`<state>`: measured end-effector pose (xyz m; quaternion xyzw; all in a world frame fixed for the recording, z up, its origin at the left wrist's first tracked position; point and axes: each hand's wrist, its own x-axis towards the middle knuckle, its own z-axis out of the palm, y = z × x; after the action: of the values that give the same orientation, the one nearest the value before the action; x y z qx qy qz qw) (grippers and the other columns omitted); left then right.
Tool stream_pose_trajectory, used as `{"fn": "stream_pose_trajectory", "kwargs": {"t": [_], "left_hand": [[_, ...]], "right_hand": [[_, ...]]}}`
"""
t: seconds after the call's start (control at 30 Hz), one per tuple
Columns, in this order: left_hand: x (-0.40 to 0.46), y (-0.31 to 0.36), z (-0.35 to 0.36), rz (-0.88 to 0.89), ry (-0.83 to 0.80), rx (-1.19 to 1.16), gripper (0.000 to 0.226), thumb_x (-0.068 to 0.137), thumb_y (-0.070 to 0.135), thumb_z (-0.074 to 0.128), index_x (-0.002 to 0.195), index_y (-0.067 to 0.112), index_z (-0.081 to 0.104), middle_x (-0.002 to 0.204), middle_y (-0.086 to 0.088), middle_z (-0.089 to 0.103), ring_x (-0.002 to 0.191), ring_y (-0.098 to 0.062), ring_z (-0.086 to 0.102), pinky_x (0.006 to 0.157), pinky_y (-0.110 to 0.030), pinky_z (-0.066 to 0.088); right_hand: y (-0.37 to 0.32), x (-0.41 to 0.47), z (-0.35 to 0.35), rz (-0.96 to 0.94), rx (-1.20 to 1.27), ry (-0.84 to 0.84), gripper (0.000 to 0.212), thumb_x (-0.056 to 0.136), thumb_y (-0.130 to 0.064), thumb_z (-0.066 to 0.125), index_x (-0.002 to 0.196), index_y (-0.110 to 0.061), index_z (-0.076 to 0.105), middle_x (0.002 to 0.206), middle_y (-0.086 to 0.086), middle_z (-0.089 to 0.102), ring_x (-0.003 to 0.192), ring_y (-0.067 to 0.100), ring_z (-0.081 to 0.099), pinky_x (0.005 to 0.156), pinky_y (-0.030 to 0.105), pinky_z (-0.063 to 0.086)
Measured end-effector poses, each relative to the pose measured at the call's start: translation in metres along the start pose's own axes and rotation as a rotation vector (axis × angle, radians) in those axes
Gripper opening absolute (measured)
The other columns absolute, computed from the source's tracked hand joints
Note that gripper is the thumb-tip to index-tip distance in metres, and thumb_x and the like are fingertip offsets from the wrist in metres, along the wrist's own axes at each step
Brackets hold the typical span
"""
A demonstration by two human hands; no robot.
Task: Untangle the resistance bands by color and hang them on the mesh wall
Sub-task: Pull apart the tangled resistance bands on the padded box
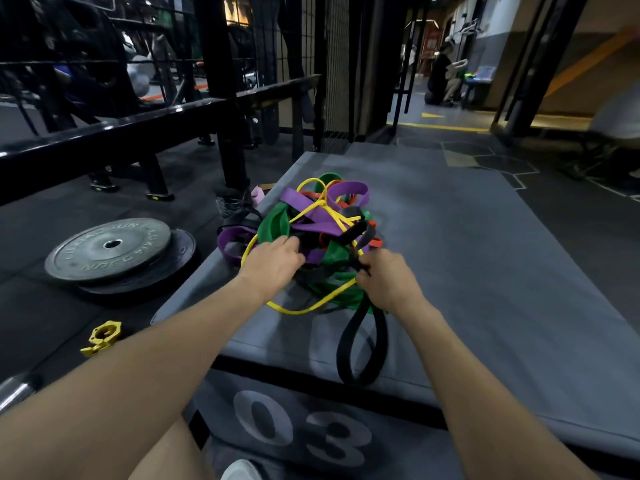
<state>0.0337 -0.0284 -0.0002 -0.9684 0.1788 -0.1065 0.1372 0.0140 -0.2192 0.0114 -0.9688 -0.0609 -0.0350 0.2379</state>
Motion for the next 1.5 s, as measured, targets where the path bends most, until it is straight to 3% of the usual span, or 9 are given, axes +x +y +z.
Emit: {"fn": "stream_pose_trajectory", "kwargs": {"t": [0.17,0.27,0.47,0.63,0.83,0.97,1.07,1.2,1.5], "left_hand": [[0.004,-0.002,-0.018,0.060,0.136,-0.065,0.017,0.065,0.029,0.078,0.078,0.021,0.072,0.086,0.000,0.062,0.082,-0.020,0.061,0.068,-0.027,0.044],[0.006,0.010,-0.026,-0.108,0.053,-0.238,0.026,0.084,0.034,0.060,0.104,0.018,0.067,0.108,-0.004,0.054,0.099,-0.023,0.058,0.072,-0.032,0.038],[0.005,0.029,-0.027,-0.163,0.147,-0.527,0.030,0.083,0.031,0.064,0.106,0.012,0.065,0.107,-0.009,0.052,0.100,-0.029,0.055,0.082,-0.037,0.044],[-0.007,0.012,-0.014,0.068,-0.042,-0.048,0.032,0.084,0.019,0.058,0.116,0.021,0.056,0.117,-0.002,0.051,0.112,-0.022,0.052,0.088,-0.035,0.038],[-0.008,0.008,-0.011,0.065,0.009,0.054,0.024,0.088,0.022,0.053,0.112,0.022,0.057,0.114,0.001,0.056,0.113,-0.019,0.051,0.084,-0.031,0.031],[-0.006,0.001,-0.004,-0.161,0.168,-0.421,0.026,0.085,0.029,0.061,0.110,0.020,0.064,0.109,0.000,0.059,0.111,-0.019,0.050,0.085,-0.032,0.029],[-0.002,-0.005,-0.009,-0.242,0.367,-0.807,0.026,0.080,0.016,0.069,0.104,0.006,0.067,0.099,-0.009,0.062,0.102,-0.028,0.054,0.085,-0.033,0.036],[-0.001,-0.005,-0.021,-0.376,0.493,-1.047,0.023,0.081,0.003,0.066,0.103,-0.002,0.065,0.094,-0.005,0.054,0.093,-0.019,0.051,0.079,-0.021,0.034],[-0.010,-0.039,-0.010,-0.649,0.236,-0.542,0.031,0.084,0.019,0.065,0.115,0.014,0.065,0.114,-0.015,0.059,0.113,-0.033,0.051,0.091,-0.040,0.039]], "right_hand": [[0.006,-0.002,-0.005,0.093,0.007,0.094,0.009,0.084,-0.005,0.045,0.081,-0.007,0.054,0.092,0.017,0.054,0.077,0.035,0.045,0.064,0.033,0.035],[0.008,-0.003,-0.008,0.134,-0.017,0.190,0.020,0.086,0.000,0.040,0.100,-0.004,0.053,0.106,0.017,0.054,0.090,0.039,0.055,0.066,0.035,0.037],[0.019,-0.005,-0.017,0.165,0.011,0.287,0.027,0.083,0.004,0.038,0.098,-0.009,0.055,0.106,0.015,0.055,0.093,0.039,0.056,0.067,0.035,0.038],[0.027,-0.011,-0.016,0.106,-0.100,0.192,0.039,0.086,-0.001,0.042,0.114,-0.021,0.061,0.115,0.011,0.054,0.103,0.038,0.055,0.073,0.034,0.040],[0.024,-0.016,-0.010,0.044,-0.131,0.173,0.035,0.087,-0.003,0.043,0.111,-0.020,0.062,0.111,0.010,0.055,0.098,0.036,0.056,0.070,0.033,0.039],[0.022,-0.017,-0.009,0.032,-0.128,0.178,0.026,0.089,-0.007,0.044,0.108,-0.015,0.060,0.110,0.012,0.053,0.101,0.037,0.054,0.069,0.033,0.035],[0.022,-0.013,-0.011,0.064,-0.105,0.205,0.025,0.091,-0.011,0.044,0.110,-0.017,0.060,0.111,0.011,0.054,0.101,0.037,0.054,0.068,0.033,0.036],[0.013,-0.008,-0.012,0.036,-0.054,0.252,0.024,0.093,-0.015,0.044,0.109,-0.019,0.061,0.109,0.012,0.056,0.101,0.038,0.054,0.066,0.032,0.035],[0.014,-0.008,-0.019,0.070,-0.102,0.325,0.023,0.091,-0.010,0.045,0.104,-0.016,0.062,0.106,0.011,0.055,0.099,0.036,0.055,0.064,0.032,0.034]]}}
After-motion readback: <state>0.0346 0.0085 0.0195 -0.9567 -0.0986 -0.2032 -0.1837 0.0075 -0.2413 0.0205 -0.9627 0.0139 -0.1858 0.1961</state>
